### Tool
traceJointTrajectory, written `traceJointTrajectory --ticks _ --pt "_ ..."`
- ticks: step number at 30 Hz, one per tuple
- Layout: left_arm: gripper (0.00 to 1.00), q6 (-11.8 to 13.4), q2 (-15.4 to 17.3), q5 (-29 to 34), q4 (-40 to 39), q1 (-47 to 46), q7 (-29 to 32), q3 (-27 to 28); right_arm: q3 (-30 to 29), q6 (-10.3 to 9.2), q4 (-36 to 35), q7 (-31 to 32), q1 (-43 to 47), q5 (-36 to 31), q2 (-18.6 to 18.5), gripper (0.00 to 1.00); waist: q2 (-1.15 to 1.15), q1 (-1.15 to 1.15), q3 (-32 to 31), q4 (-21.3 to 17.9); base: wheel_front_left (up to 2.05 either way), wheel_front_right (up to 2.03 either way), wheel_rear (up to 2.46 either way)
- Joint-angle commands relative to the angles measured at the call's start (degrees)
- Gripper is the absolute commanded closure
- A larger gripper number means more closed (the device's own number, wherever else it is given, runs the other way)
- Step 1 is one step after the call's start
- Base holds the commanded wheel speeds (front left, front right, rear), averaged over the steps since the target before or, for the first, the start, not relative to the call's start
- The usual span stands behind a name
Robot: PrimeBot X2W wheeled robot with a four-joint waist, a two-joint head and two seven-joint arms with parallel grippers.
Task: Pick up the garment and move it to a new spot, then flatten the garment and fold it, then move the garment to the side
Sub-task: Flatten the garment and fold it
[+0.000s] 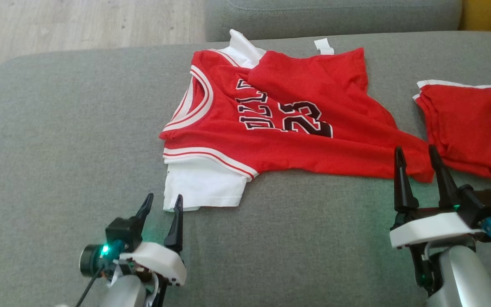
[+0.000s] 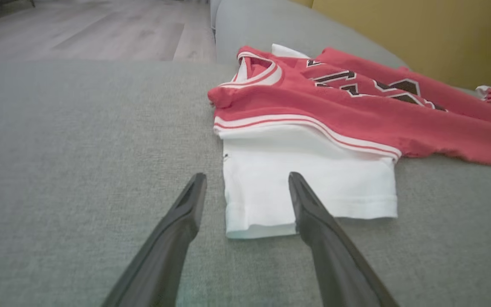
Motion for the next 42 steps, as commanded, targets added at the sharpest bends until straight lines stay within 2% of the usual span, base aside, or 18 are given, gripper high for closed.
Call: traceJointTrajectory --ticks 1,7,12,14,15,24,34,42 --pt "0.00 0.55 0.52 -0.14 -0.29 -3.43 0.12 1.66 1.64 0.21 -1.99 -0.62 -2.08 0.58 -0.13 0.00 0.00 0.00 0.19 -0.32 0.00 0.00 0.00" --pt "0.00 1.24 0.52 -0.72 4.05 -5.24 1.35 1.54 2.05 0.21 -1.90 -0.62 -2.31 0.69 -0.13 0.00 0.00 0.00 0.73 -1.30 0.00 0.00 0.00" --pt "0.00 0.45 0.52 -1.29 7.87 -6.49 4.21 0.46 1.96 0.21 -1.96 -0.62 -2.58 0.68 -0.13 0.00 0.00 0.00 1.34 -2.17 0.00 0.00 0.00" --pt "0.89 0.00 0.51 -1.73 8.45 -6.87 4.31 0.17 1.76 0.21 -1.97 -0.62 -2.57 0.61 -0.13 0.00 0.00 0.00 1.54 -2.31 0.00 0.00 0.00" --pt "1.00 -0.16 0.51 -2.12 8.46 -7.03 3.88 0.22 1.57 0.21 -1.86 -0.62 -2.53 0.55 -0.13 0.00 0.00 0.00 1.63 -2.32 0.00 0.00 0.00" --pt "1.00 0.23 0.50 -5.42 3.44 -8.28 -3.79 3.46 -0.11 0.21 3.72 -0.34 -2.81 -0.62 -0.13 0.00 0.00 0.00 1.07 -1.23 0.00 0.00 0.00" --pt "1.00 0.99 0.49 -4.32 -10.96 -4.32 -4.54 7.28 -4.63 0.21 14.29 4.07 -5.34 0.07 -0.13 0.00 0.00 0.00 0.41 0.33 0.00 0.00 0.00" --pt "1.00 0.80 0.48 -4.13 -12.72 -2.75 -4.55 5.63 -3.62 0.21 22.32 5.91 -8.72 2.67 -0.13 0.00 0.00 0.00 0.48 1.20 0.00 0.00 0.00"
